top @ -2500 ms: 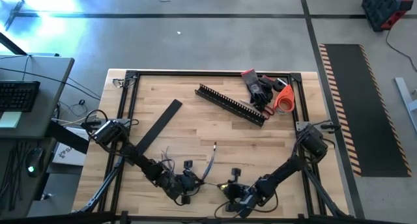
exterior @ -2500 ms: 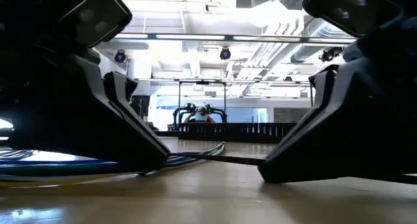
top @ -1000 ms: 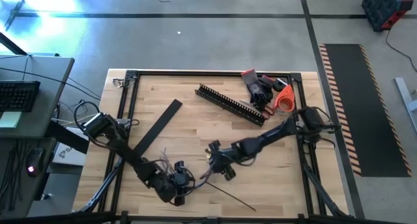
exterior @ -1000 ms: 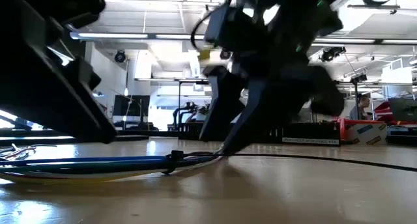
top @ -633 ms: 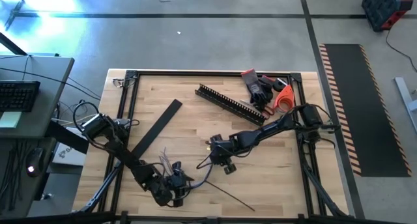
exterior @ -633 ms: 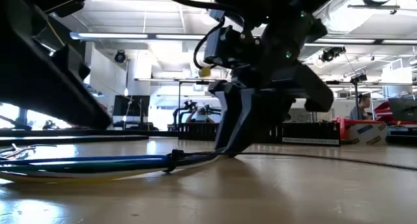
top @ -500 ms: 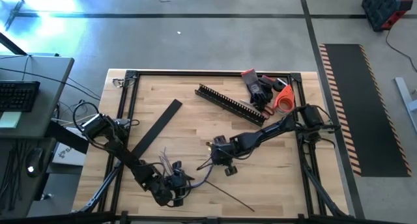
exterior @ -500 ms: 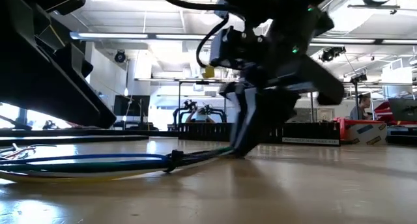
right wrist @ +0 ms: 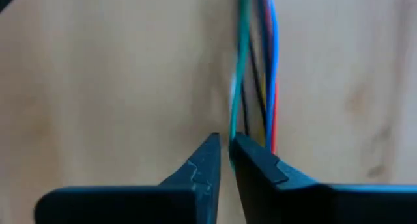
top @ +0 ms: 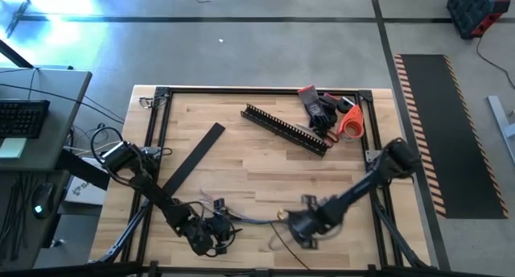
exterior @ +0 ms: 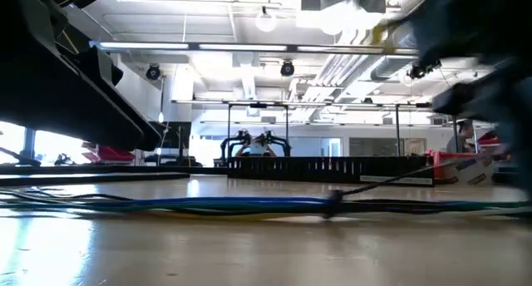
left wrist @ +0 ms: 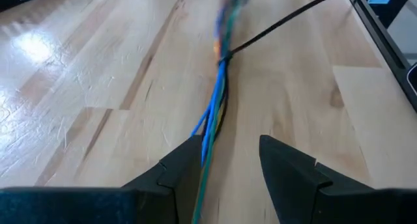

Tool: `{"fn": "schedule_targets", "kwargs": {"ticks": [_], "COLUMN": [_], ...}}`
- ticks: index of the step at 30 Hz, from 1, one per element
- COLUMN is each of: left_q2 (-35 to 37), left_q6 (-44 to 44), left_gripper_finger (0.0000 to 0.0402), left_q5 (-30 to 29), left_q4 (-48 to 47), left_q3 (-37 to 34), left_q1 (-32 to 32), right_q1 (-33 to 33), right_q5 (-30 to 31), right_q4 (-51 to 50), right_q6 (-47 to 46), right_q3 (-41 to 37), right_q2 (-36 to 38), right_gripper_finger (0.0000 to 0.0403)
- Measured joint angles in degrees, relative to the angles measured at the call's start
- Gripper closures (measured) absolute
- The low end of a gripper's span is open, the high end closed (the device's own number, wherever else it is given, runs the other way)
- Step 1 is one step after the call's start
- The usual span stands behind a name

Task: Ziptie cables
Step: Wrap the black zip tie on the cables

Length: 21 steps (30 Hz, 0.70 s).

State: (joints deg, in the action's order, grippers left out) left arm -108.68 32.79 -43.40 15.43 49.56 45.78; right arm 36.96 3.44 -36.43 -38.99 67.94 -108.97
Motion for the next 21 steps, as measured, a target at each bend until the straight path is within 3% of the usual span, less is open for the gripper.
{"fn": "schedule_targets", "kwargs": {"ticks": [13, 17, 21], "left_q2": [0.1, 0.1, 0.1], "left_q6": [-4.6, -8.8, -10.5], "left_gripper_finger": [0.0264, 0.0264, 0.0264], "left_q5": [1.1, 1.1, 1.6], "left_q4": [5.0, 8.1, 11.5], "left_q3": [0.0, 0.0, 0.0], "left_q1": [-2.1, -3.7, -6.3], "right_q1": [13.1, 15.1, 15.3], "right_q5": [12.8, 17.9, 21.2], "right_q4": [-6.5, -9.3, -5.3], "right_q6": [-6.5, -11.9, -10.9], "right_q3": [-0.9, -5.6, -9.6], "right_q2": [4.9, 4.8, 4.8], "right_gripper_finger": [0.021, 0.02, 0.0207]}}
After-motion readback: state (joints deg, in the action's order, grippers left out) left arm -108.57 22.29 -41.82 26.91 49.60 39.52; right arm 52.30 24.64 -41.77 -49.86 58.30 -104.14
